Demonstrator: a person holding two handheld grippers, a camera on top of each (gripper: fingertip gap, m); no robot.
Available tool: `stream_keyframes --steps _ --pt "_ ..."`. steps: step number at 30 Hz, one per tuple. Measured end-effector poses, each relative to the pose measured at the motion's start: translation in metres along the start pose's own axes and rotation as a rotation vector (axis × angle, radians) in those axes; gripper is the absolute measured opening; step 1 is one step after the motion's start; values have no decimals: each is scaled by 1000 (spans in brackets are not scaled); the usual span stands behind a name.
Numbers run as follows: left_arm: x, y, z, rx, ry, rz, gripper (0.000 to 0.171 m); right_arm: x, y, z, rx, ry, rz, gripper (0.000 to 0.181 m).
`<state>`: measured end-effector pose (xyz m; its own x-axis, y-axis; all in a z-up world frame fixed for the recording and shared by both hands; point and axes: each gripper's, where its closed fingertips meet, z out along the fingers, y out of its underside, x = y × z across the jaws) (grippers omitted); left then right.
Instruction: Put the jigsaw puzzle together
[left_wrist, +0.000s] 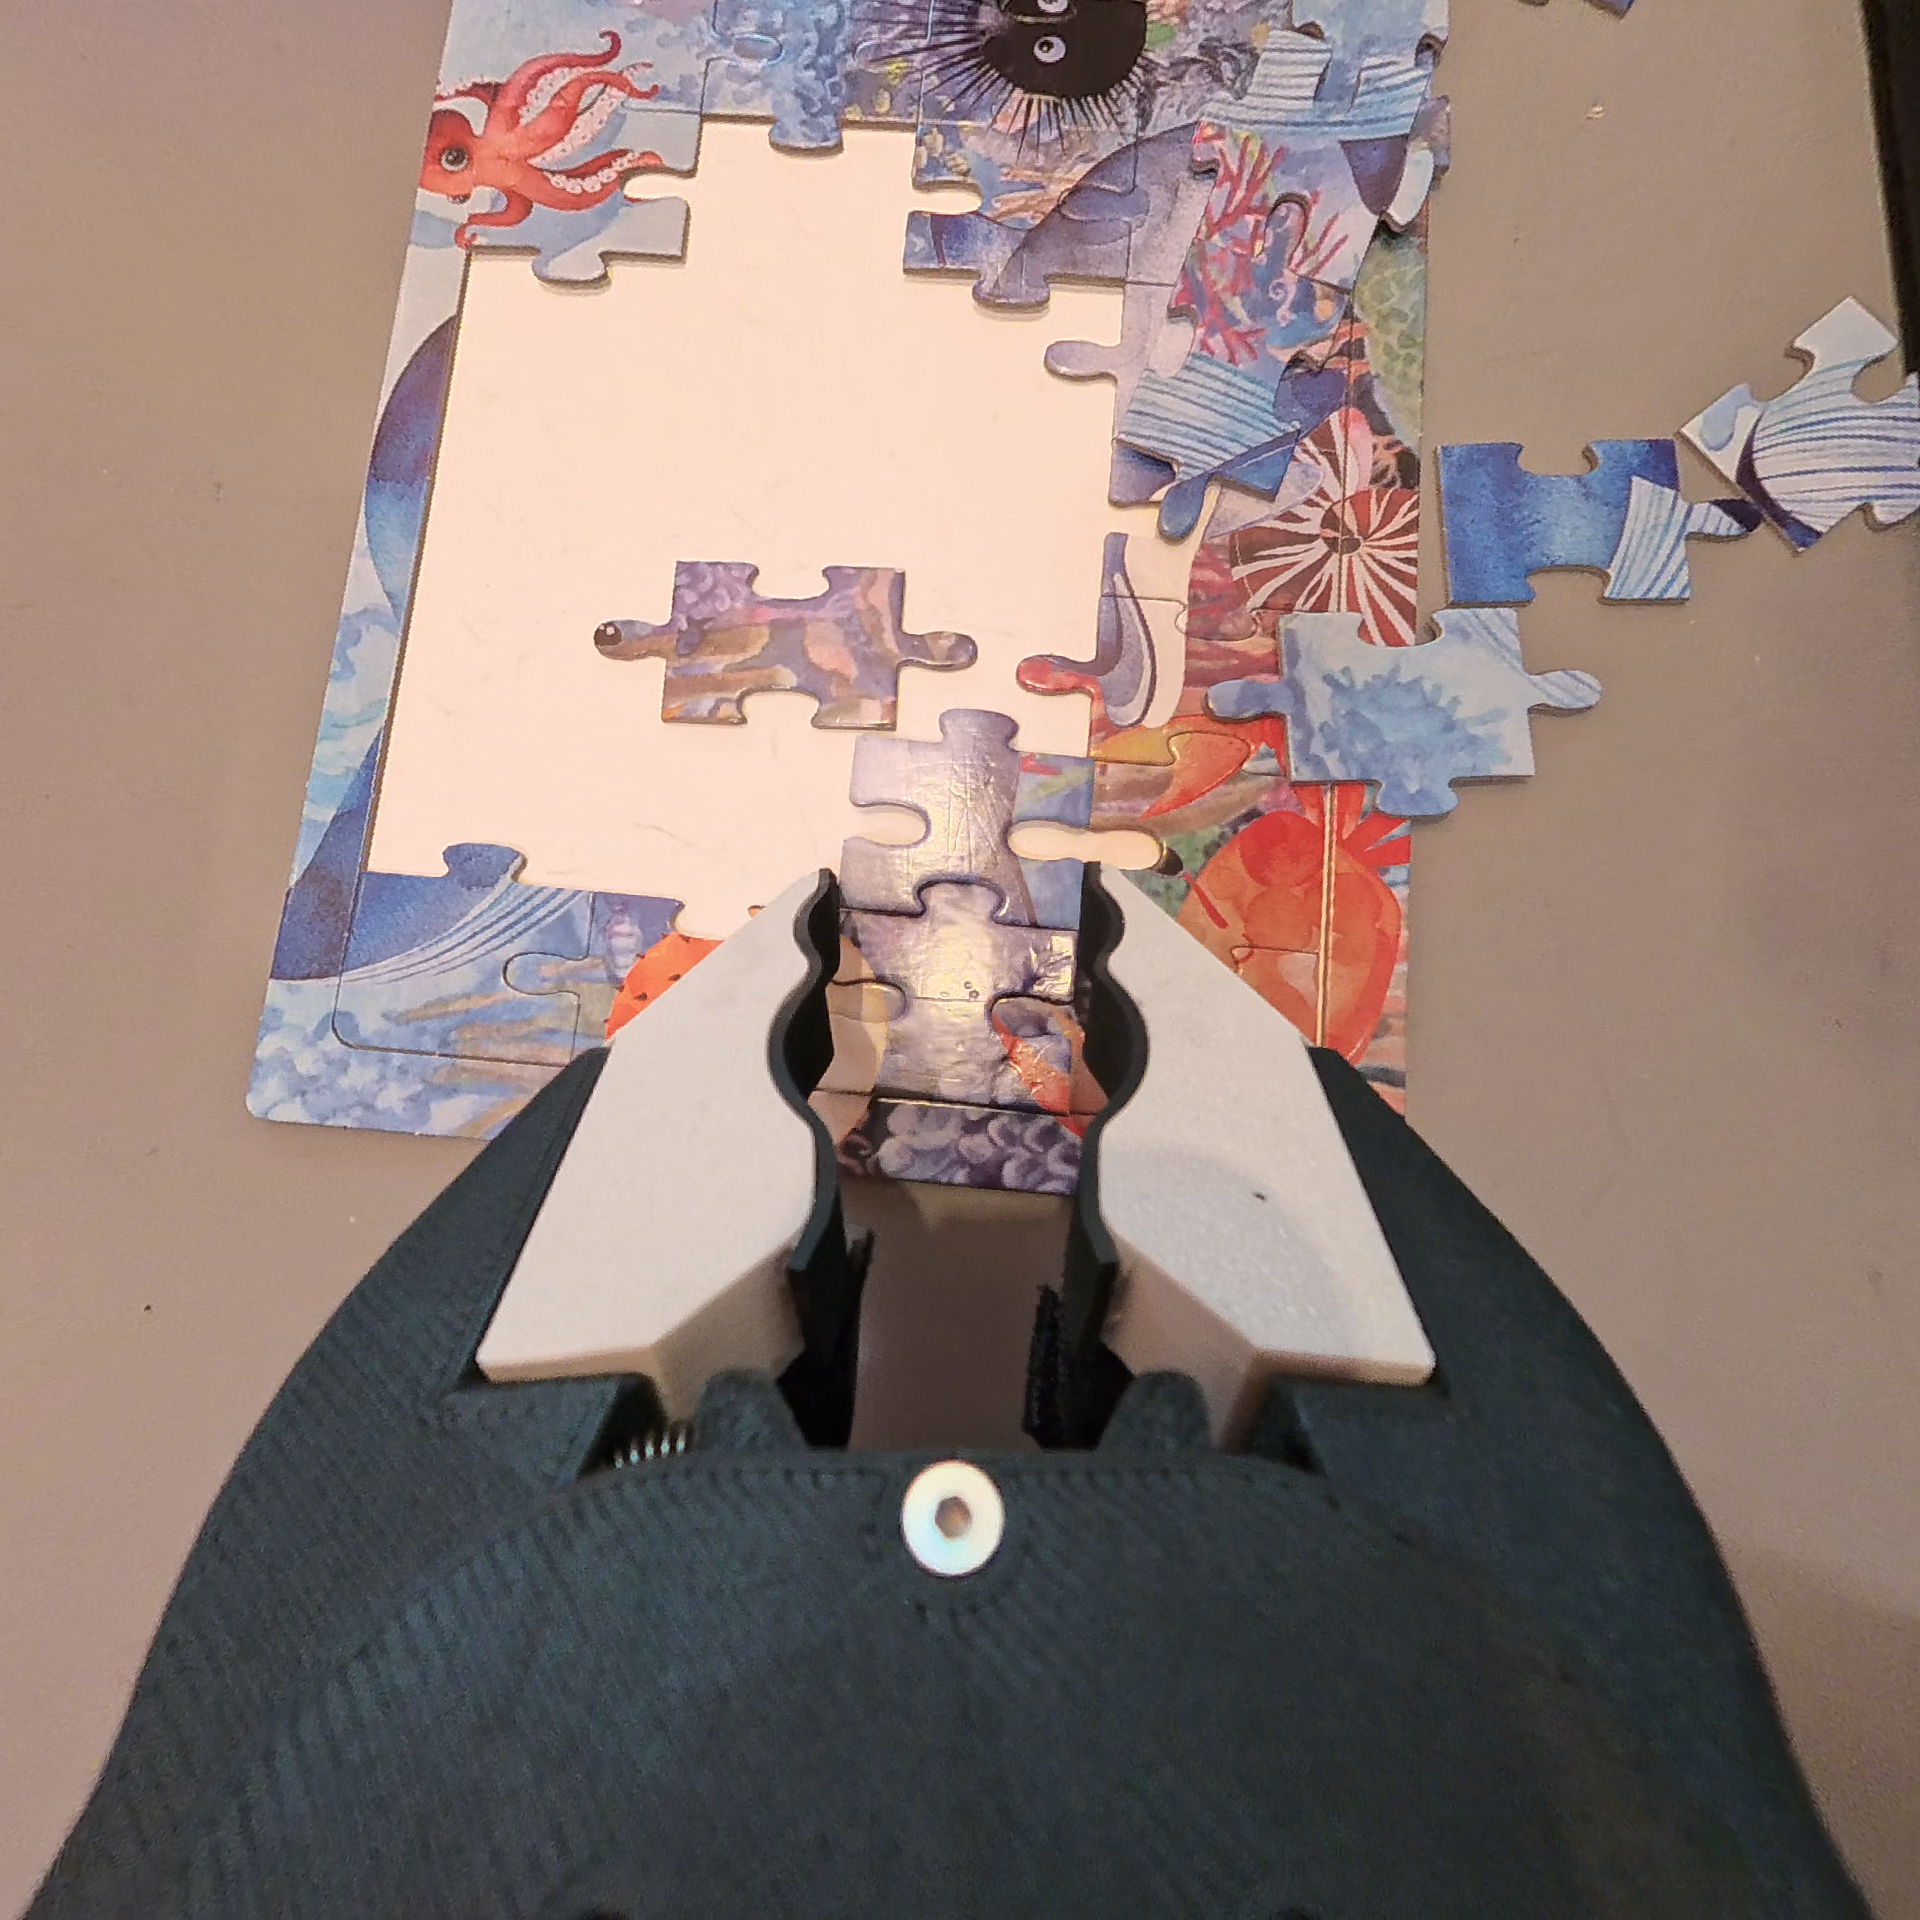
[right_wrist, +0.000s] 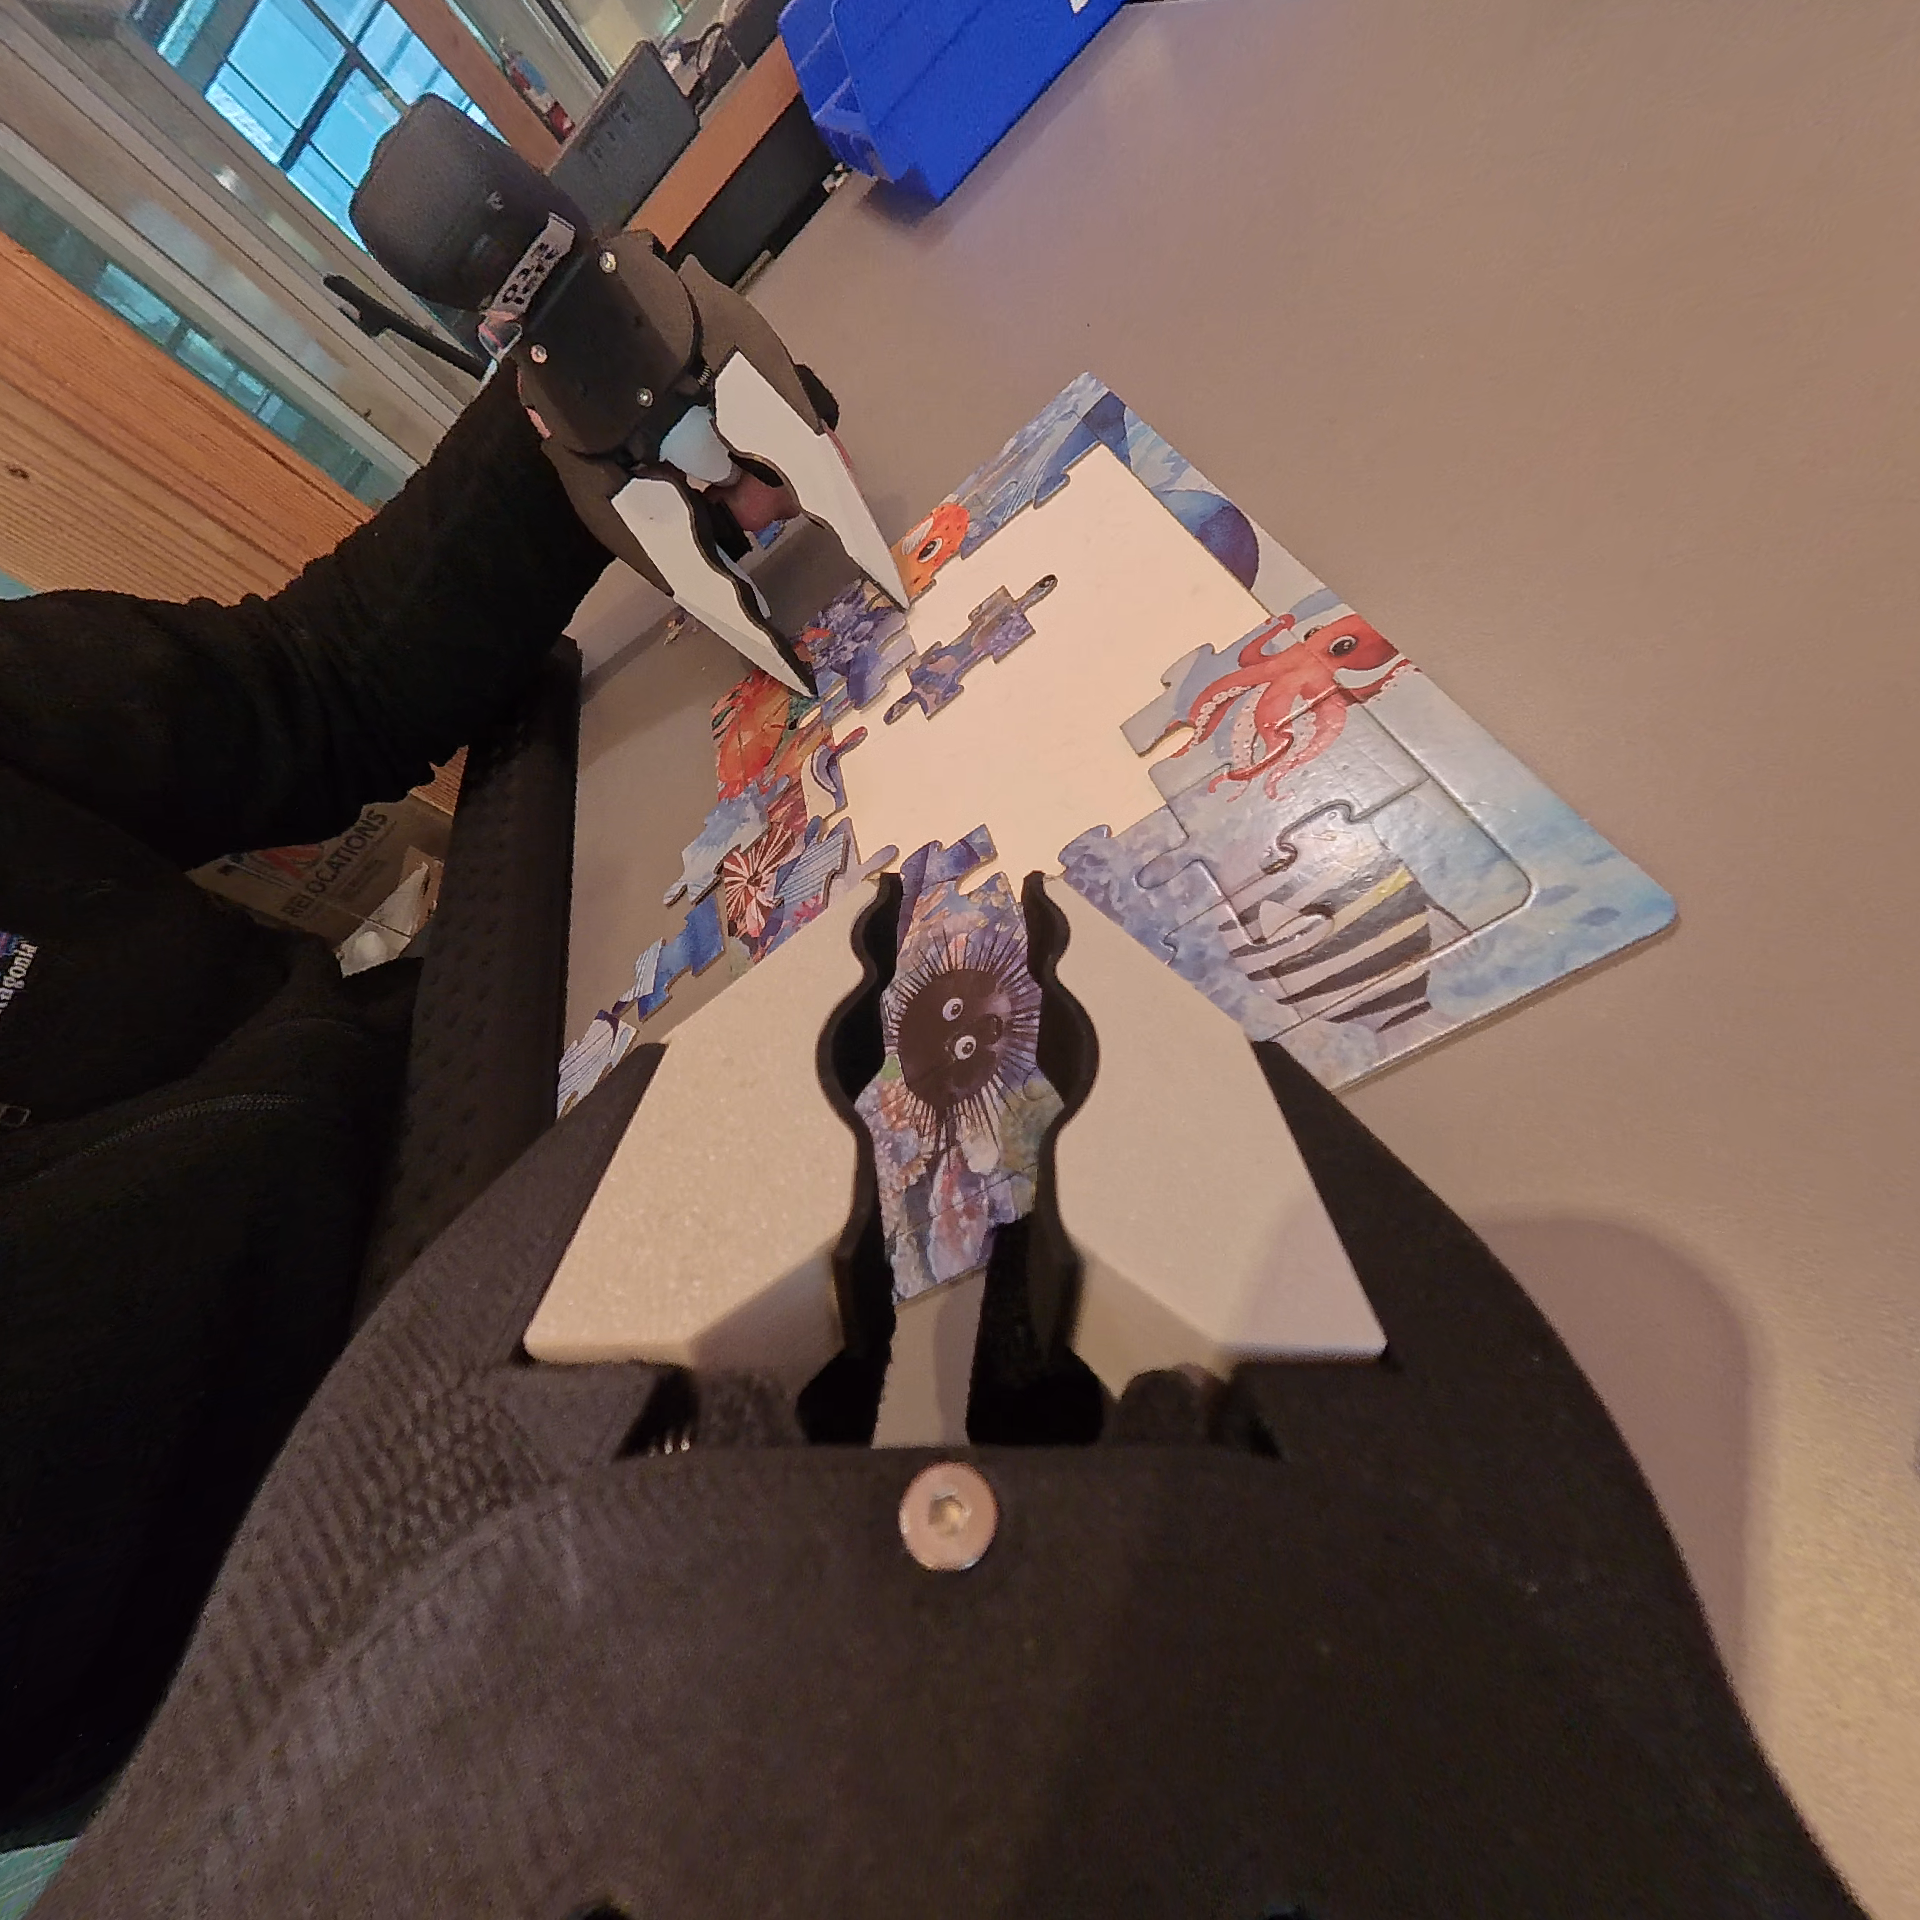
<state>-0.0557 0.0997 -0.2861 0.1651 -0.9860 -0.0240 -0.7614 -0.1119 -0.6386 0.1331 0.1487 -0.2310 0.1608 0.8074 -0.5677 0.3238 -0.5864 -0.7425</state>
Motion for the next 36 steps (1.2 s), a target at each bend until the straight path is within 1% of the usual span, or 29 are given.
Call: stream_keyframes --steps 4,7,10,12,15,19,20,23,25,26,28,29,32,34,36 --pt "0 -1 1 12 -7 5 45 -3 0 1 -6 -3 -8 24" --pt "0 -5 -2 26 -34 32 44 -9 -1 7 -31 33 -97 31" --pt "-2 -16 -10 62 -74 71 44 -23 3 28 -92 81 -240 35" --pt "-3 -24 -15 70 -119 120 44 -35 10 49 -156 76 -278 37" --pt "1 -38 -20 97 -160 186 44 -45 10 74 -206 77 -216 36" --pt "6 -49 -22 109 -203 250 44 -66 -21 92 -93 -49 -54 33" --pt "7 -53 -23 122 -211 262 44 -66 -24 98 -90 -53 -23 33" --pt "10 -65 -28 161 -237 289 44 -62 -21 116 -148 -46 -1 36" --pt "9 -70 -31 173 -263 302 44 -60 -19 124 -154 -69 44 36" --pt "9 -72 -31 179 -269 307 44 -64 -22 127 -132 -109 66 35" --pt "10 -76 -31 197 -280 314 44 -74 -32 126 -69 -187 90 25" --pt "10 -78 -30 195 -288 318 44 -77 -35 125 -54 -210 99 23" --pt "7 -82 -28 193 -320 332 44 -82 -37 122 -51 -252 98 4" --pt "5 -88 -28 217 -337 325 45 -80 -39 118 -40 -246 99 3" --pt "-1 -96 -31 251 -388 308 44 -79 -44 111 -24 -245 98 0"
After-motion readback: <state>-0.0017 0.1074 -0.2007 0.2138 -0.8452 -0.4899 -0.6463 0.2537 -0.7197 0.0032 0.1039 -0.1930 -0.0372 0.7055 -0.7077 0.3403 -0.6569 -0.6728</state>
